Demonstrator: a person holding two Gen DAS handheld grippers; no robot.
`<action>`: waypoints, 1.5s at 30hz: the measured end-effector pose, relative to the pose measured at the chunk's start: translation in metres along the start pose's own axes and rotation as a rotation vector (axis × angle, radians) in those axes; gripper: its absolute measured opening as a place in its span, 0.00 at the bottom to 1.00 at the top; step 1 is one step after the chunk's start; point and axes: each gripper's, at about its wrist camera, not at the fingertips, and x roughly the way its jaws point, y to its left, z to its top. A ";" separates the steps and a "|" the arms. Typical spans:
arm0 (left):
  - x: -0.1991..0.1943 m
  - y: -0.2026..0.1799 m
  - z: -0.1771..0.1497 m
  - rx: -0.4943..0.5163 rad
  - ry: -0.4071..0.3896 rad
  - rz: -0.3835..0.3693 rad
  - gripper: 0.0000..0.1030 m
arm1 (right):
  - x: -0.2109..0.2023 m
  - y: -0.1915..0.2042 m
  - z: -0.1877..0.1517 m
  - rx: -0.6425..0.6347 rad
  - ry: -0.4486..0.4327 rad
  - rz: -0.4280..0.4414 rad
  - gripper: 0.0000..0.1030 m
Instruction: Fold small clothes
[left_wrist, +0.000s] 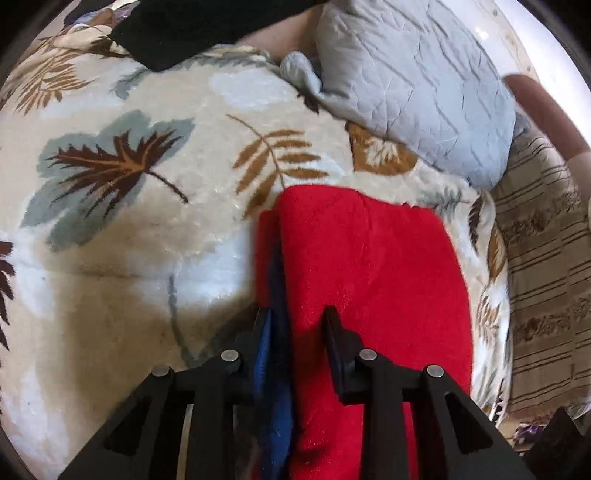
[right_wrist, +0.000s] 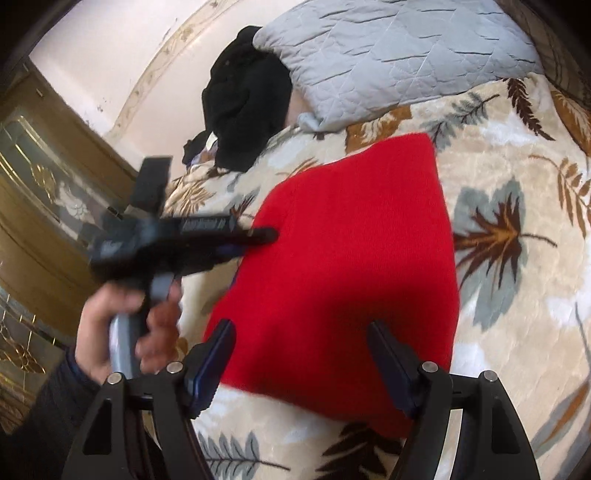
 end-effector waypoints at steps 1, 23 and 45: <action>-0.008 -0.003 -0.004 0.020 -0.025 0.011 0.28 | -0.002 0.000 -0.003 0.003 -0.006 0.002 0.75; -0.130 -0.011 -0.175 0.213 -0.337 0.383 0.84 | -0.054 0.036 -0.087 -0.119 -0.099 -0.468 0.98; -0.161 -0.040 -0.174 0.210 -0.414 0.370 0.96 | -0.075 0.054 -0.071 -0.151 -0.216 -0.521 1.00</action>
